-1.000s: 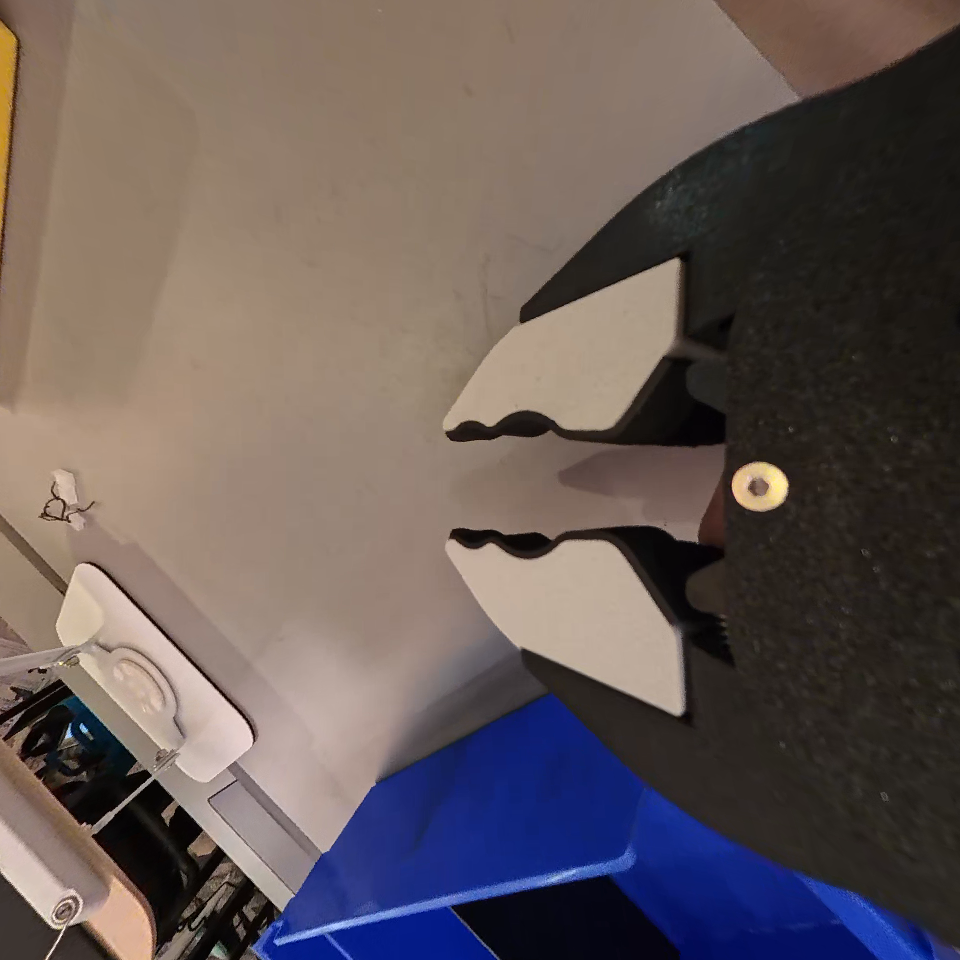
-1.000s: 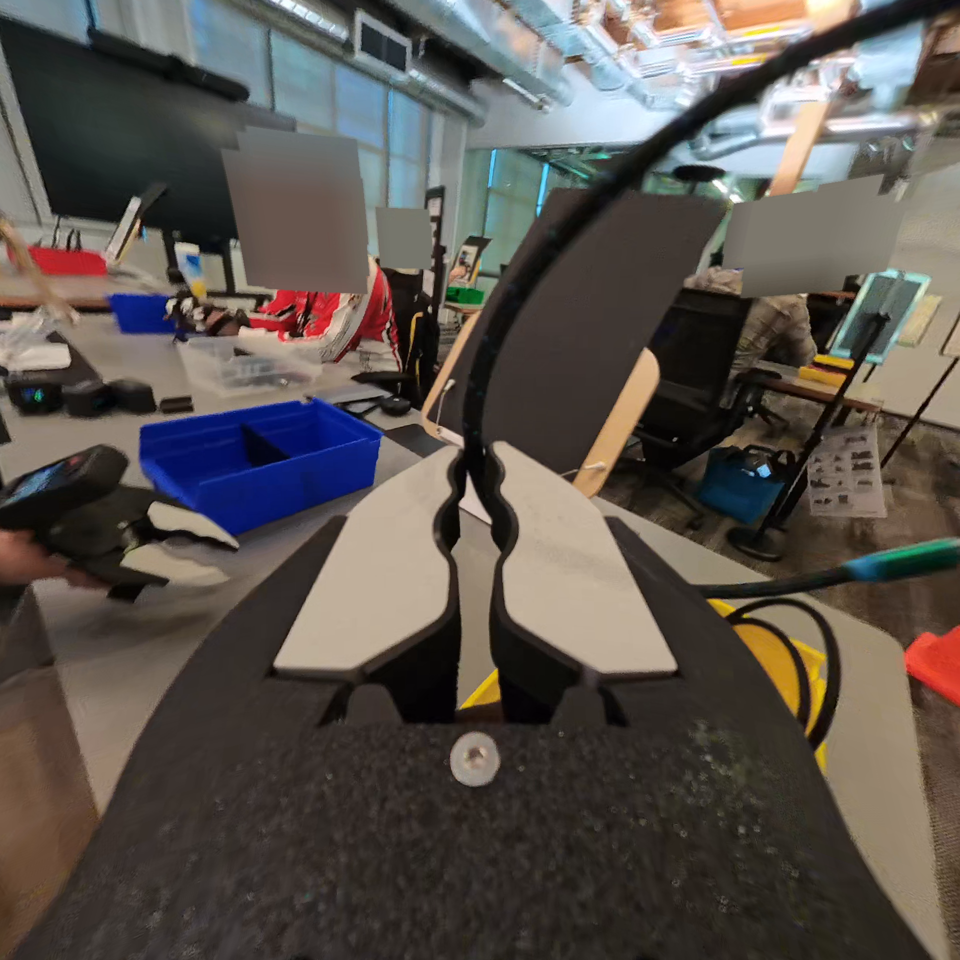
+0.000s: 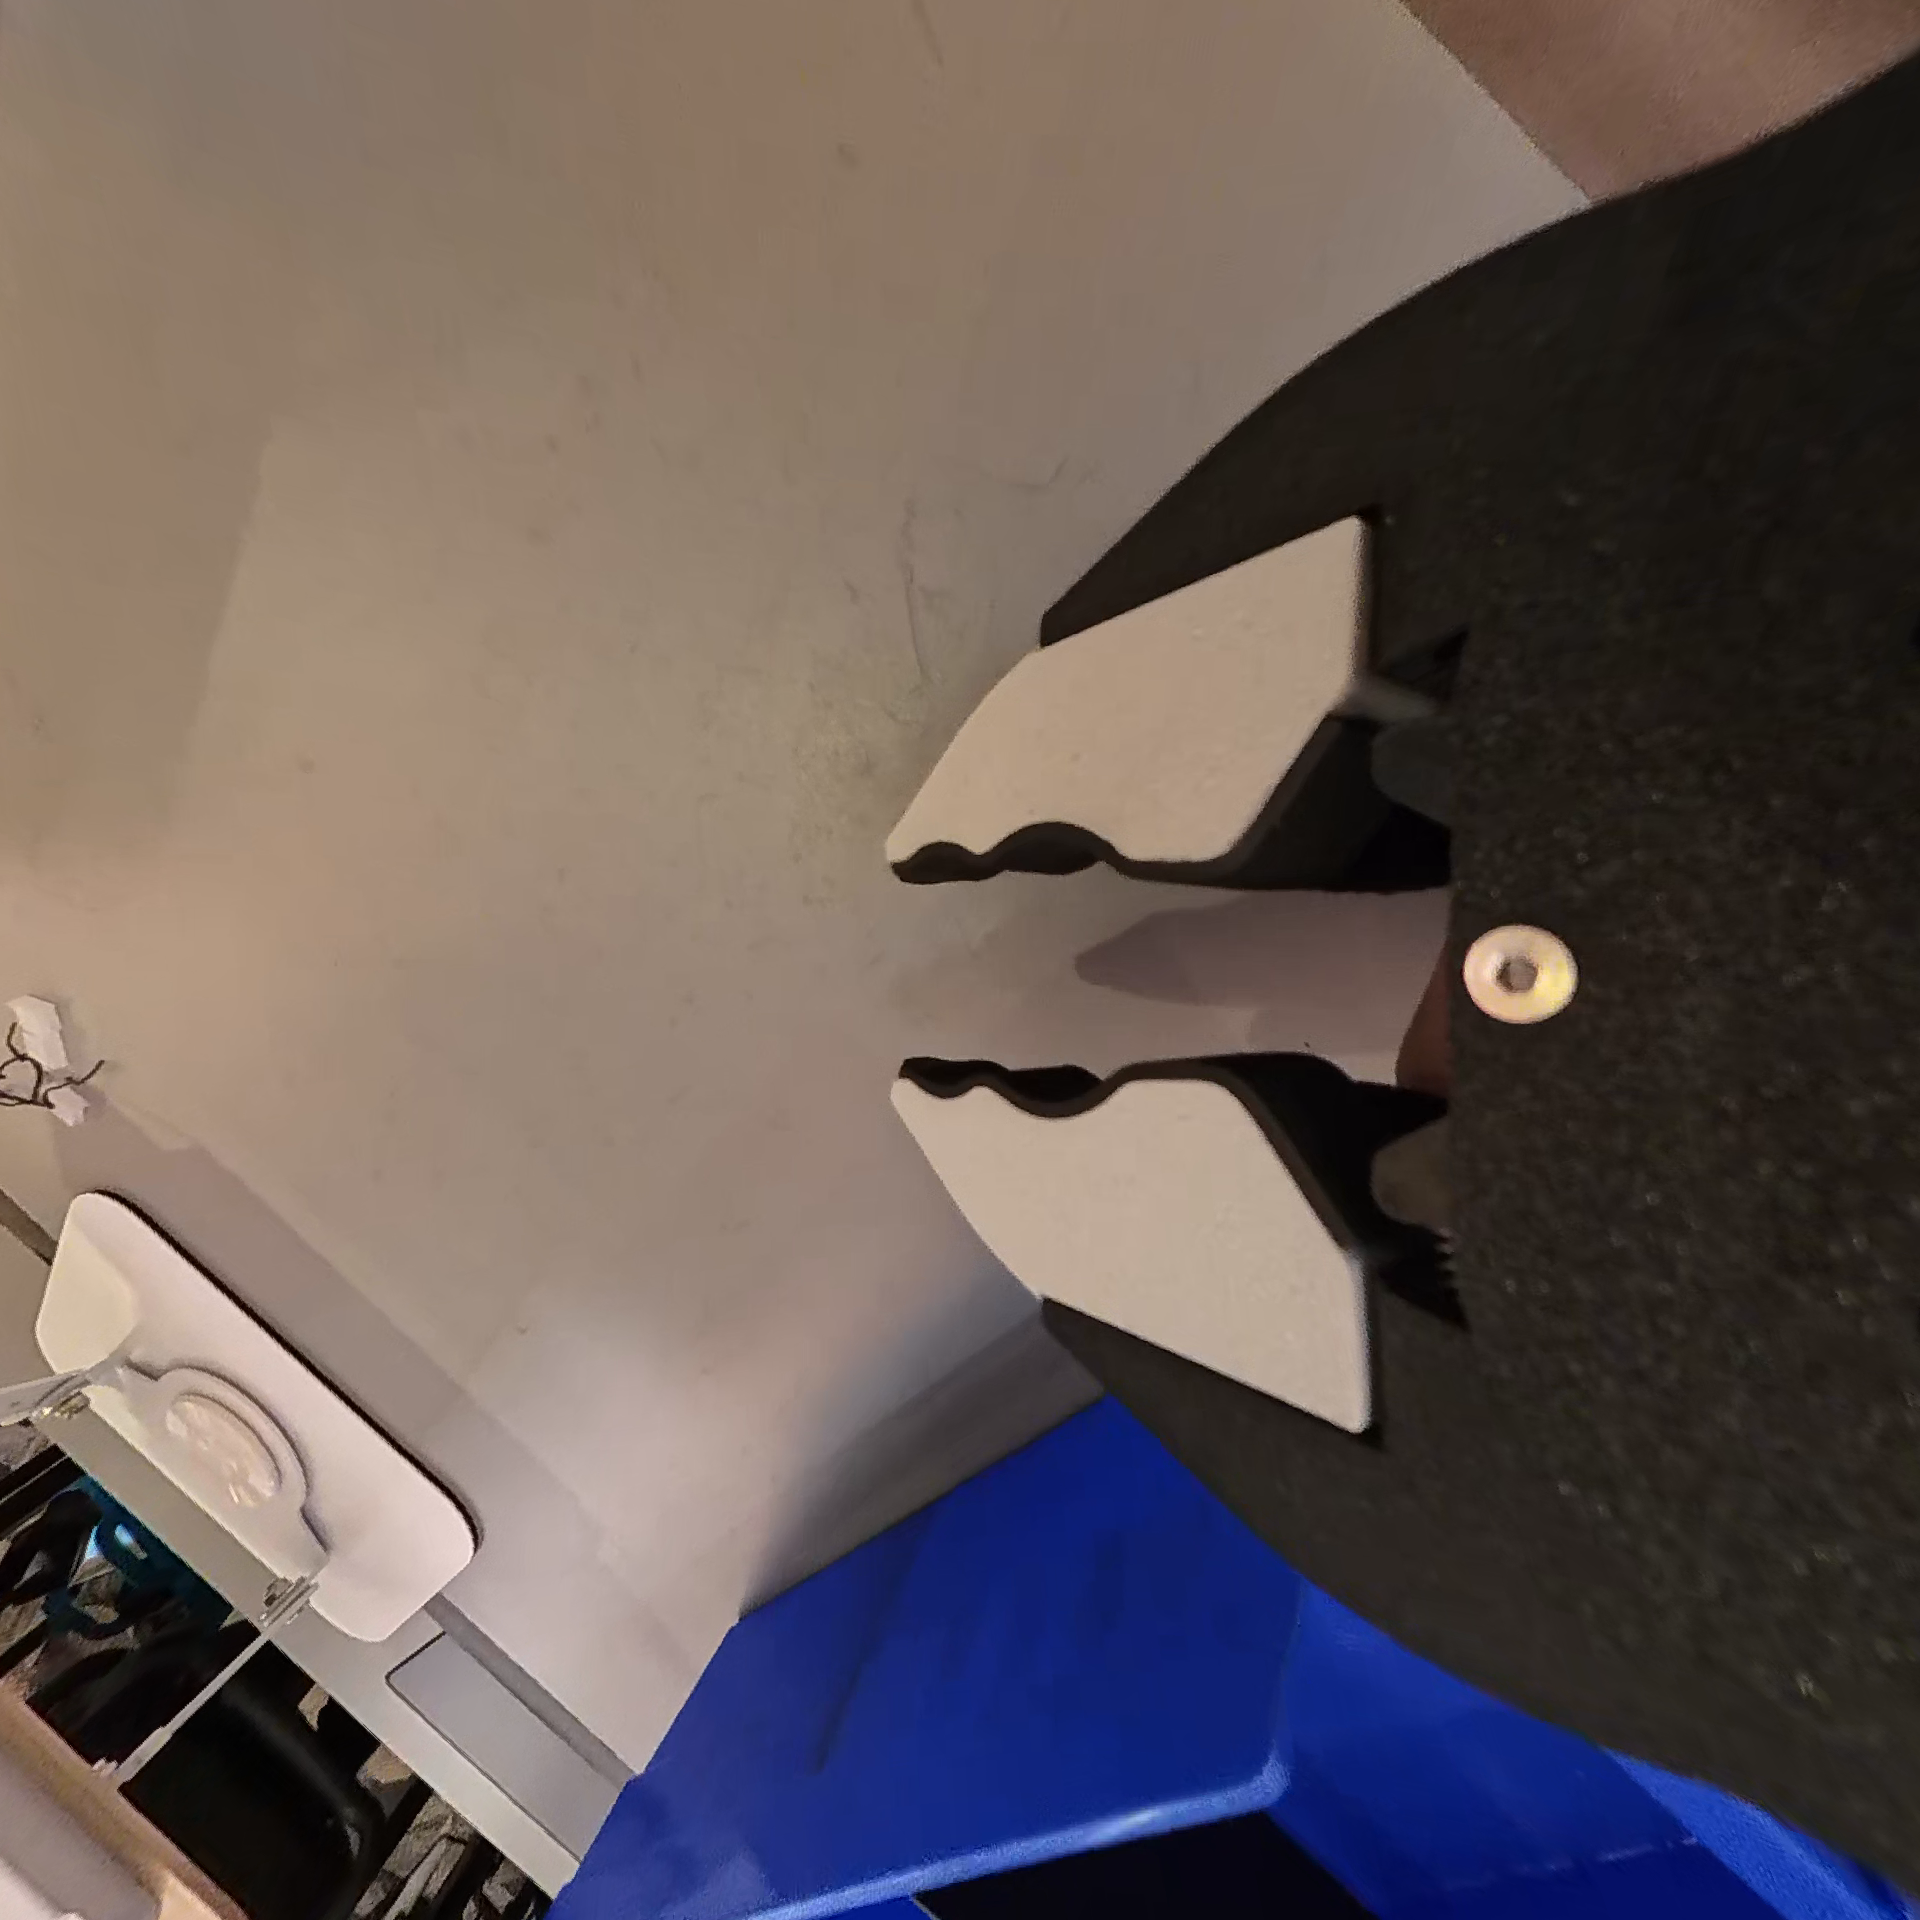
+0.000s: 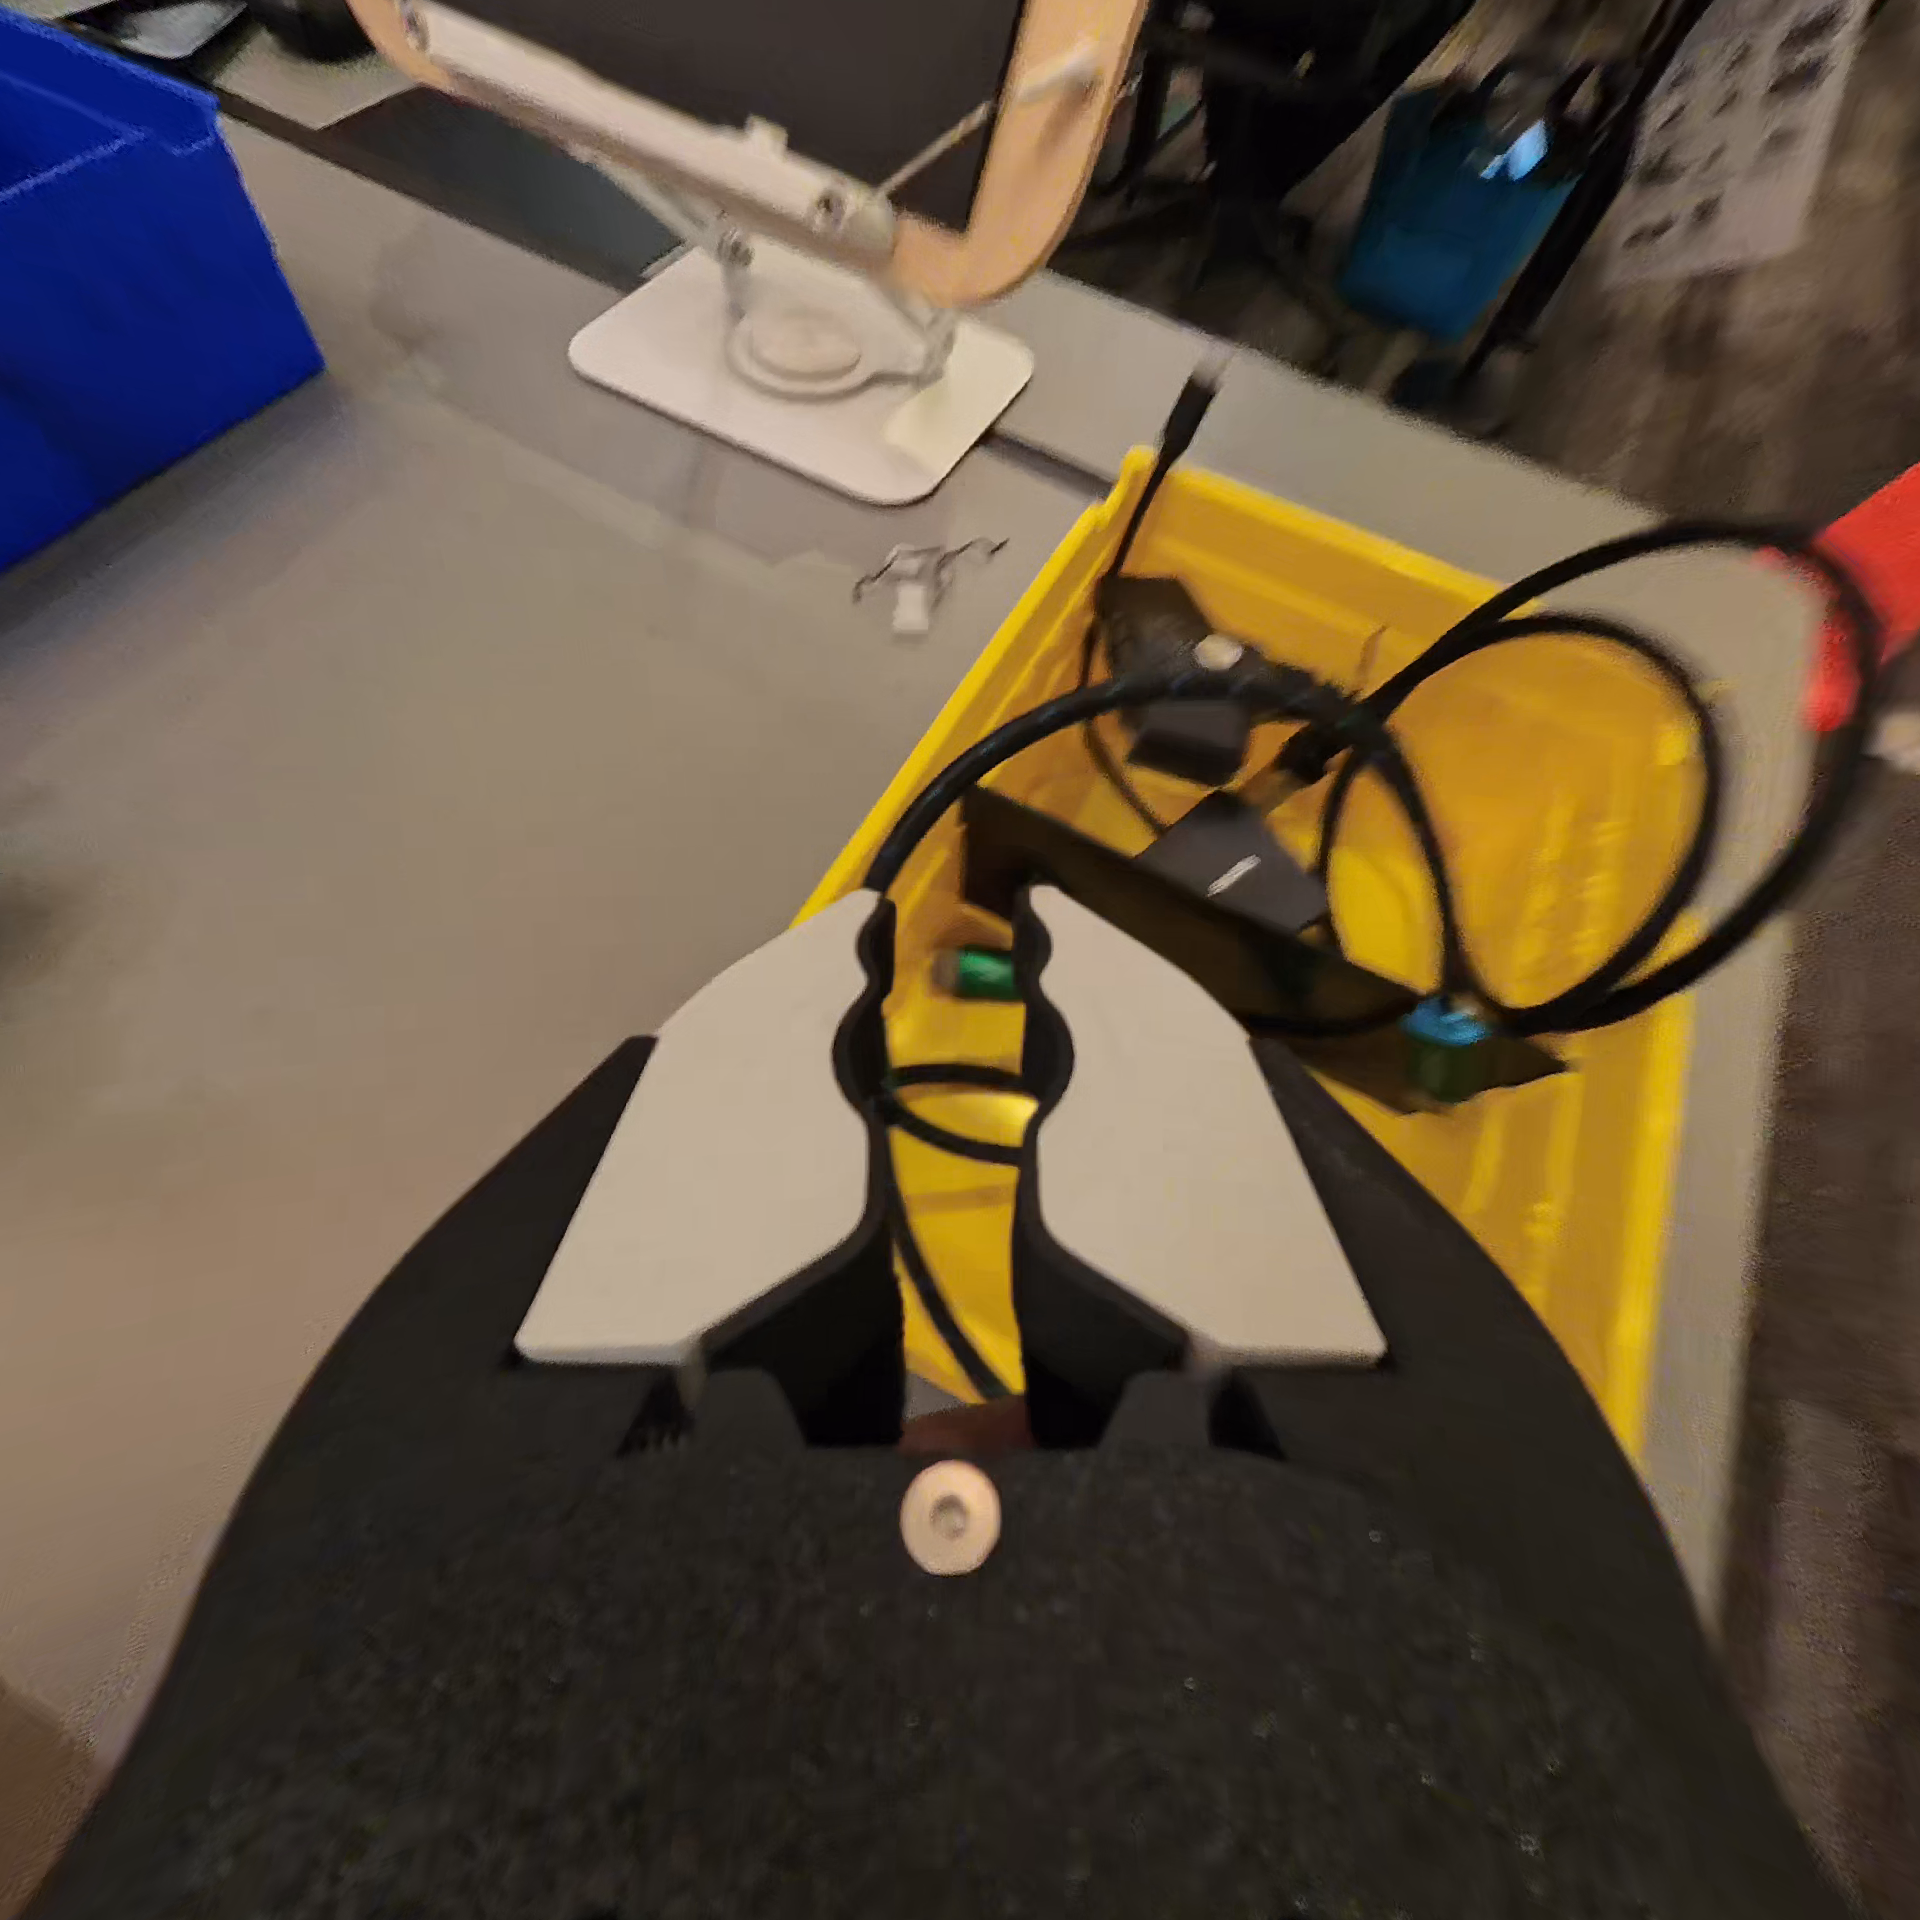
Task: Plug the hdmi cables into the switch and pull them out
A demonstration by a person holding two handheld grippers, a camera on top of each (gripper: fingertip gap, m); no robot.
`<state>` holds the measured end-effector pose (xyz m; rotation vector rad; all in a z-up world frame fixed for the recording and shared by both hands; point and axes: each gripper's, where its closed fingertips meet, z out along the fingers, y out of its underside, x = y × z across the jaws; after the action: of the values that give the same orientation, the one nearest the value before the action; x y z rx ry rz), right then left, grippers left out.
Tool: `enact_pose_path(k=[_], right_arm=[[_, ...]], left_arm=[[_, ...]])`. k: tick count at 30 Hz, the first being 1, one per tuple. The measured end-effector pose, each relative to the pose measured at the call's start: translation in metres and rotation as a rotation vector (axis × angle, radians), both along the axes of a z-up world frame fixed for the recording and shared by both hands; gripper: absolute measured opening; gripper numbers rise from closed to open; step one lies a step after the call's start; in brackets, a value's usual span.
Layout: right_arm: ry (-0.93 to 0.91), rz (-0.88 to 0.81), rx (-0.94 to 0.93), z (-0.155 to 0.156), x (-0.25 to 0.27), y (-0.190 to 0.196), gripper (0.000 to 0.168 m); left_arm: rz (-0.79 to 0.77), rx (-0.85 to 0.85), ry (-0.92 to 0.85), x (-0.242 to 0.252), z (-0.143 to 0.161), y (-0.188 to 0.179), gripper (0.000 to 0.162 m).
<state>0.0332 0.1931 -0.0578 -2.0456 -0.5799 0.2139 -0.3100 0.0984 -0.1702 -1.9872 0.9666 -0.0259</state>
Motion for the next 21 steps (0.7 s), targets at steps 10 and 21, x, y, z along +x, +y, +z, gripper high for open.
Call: enact_pose_path(k=[10,21], right_arm=[[-0.399,-0.011,-0.107,0.001,0.082,0.070,0.038],[-0.594,-0.018,-0.252,-0.053,0.093,0.063,0.006]], left_arm=[[-0.020,0.013,0.012,0.006,0.002,-0.001,0.033],[0.003,0.021,0.030,-0.006,-0.001,-0.001,0.032]])
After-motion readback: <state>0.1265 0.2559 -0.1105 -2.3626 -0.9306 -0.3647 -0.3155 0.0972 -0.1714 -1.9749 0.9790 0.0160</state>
